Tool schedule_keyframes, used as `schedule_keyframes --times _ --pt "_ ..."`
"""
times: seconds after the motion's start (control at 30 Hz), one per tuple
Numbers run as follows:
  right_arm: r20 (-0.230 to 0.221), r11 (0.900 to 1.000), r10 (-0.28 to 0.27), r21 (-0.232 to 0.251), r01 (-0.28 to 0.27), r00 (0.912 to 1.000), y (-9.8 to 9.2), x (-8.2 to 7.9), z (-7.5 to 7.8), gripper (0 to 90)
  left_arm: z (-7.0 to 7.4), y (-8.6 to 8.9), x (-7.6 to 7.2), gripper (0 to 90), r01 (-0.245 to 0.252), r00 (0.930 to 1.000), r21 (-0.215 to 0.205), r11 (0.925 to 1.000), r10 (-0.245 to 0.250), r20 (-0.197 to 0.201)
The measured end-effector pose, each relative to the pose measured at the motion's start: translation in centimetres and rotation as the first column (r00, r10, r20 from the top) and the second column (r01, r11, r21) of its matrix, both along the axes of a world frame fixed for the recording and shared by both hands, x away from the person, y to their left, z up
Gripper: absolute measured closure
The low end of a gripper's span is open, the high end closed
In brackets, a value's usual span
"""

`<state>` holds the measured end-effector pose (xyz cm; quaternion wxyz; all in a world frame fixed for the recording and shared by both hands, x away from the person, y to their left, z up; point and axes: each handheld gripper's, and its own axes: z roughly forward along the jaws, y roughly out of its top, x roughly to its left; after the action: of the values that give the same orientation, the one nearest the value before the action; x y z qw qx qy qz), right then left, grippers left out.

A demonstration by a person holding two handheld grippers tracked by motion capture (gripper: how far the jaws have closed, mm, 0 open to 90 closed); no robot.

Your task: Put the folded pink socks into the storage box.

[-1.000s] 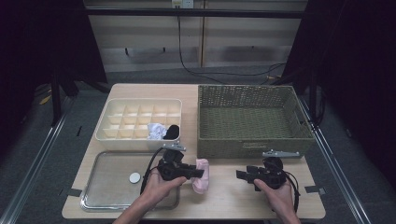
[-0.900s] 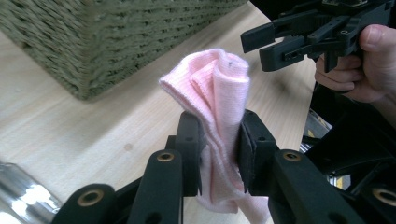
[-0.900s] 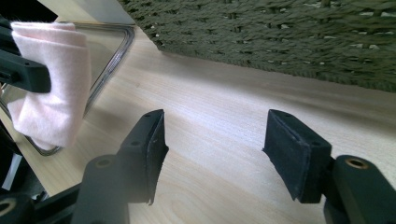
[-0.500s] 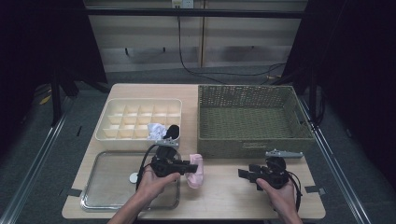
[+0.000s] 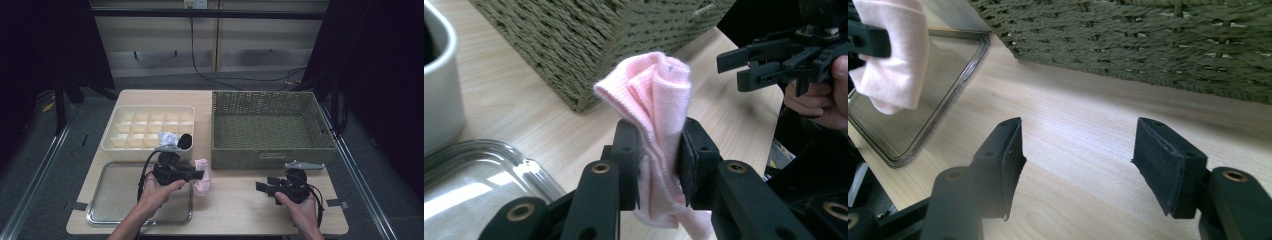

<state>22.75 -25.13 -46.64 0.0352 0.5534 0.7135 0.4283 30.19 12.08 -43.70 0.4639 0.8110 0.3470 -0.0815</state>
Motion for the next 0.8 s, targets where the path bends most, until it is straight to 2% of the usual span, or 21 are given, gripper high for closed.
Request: schedule_keyframes --times 0.2,0.47,0.8 --pt "0.003 1.000 0.000 0.000 0.000 1.0000 -0.1 0.0 0.0 36.4 0.1 0.3 0.1 72.5 -0.016 0.9999 0.004 0.9999 0.016 0.005" --pt "0.013 1.000 -0.017 -0.007 0.017 0.9998 -0.6 -0.3 0.4 35.4 0.5 0.7 0.1 72.5 -0.009 0.9998 0.020 0.9998 0.009 0.015" --pt "0.020 1.000 -0.020 -0.013 0.020 0.9996 -0.8 -0.7 0.4 30.5 1.3 2.4 0.6 72.5 -0.061 0.9976 0.017 0.9980 0.060 0.034"
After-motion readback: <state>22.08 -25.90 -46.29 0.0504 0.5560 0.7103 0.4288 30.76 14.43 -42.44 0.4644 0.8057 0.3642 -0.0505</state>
